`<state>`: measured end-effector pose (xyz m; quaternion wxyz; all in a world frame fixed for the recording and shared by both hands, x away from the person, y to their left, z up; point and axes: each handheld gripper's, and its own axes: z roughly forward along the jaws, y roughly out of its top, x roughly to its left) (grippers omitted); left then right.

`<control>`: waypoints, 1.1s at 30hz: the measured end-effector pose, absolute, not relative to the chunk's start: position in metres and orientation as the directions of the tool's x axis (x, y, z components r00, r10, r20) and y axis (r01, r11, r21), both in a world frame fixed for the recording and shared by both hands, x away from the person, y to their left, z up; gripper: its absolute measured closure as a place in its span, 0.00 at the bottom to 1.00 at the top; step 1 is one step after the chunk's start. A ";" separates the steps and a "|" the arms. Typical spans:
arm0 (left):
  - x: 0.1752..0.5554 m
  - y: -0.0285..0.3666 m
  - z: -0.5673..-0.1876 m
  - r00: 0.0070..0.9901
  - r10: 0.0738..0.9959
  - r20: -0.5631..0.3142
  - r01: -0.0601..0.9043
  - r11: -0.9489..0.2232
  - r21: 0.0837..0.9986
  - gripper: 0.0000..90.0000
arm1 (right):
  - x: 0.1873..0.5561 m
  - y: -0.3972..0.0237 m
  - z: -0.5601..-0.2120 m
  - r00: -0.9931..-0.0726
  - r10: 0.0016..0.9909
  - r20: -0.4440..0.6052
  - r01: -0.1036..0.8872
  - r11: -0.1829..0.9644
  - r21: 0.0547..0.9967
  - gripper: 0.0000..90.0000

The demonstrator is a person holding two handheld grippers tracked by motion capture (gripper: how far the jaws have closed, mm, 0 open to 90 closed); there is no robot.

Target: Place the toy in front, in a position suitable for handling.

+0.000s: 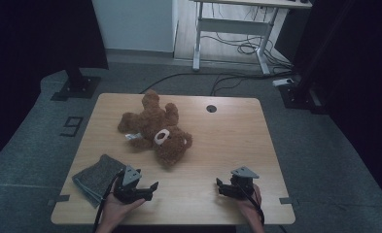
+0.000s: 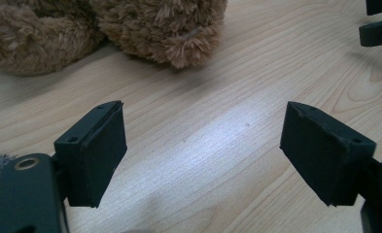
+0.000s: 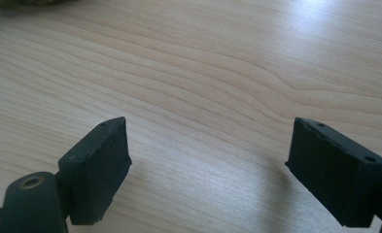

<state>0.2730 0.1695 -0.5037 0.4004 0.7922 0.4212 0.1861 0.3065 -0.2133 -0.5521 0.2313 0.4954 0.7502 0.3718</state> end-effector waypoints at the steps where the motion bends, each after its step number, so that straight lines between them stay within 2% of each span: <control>1: 0.272 0.170 -0.503 0.573 0.819 -0.045 0.517 -0.317 0.795 0.20 | 0.305 -0.213 -0.552 -0.407 0.913 0.025 0.568 0.232 0.790 0.17; 8: 0.273 0.176 -0.502 0.562 0.825 -0.057 0.527 -0.304 0.794 0.22 | 0.295 -0.210 -0.544 -0.416 0.909 0.020 0.532 0.225 0.816 0.19; 23: 0.276 0.188 -0.497 0.530 0.845 -0.069 0.535 -0.270 0.800 0.24 | 0.296 -0.208 -0.548 -0.424 0.905 0.036 0.543 0.222 0.810 0.20; 33: 0.281 0.196 -0.490 0.507 0.861 -0.040 0.531 -0.275 0.801 0.25 | 0.297 -0.199 -0.542 -0.450 0.891 0.065 0.521 0.203 0.829 0.20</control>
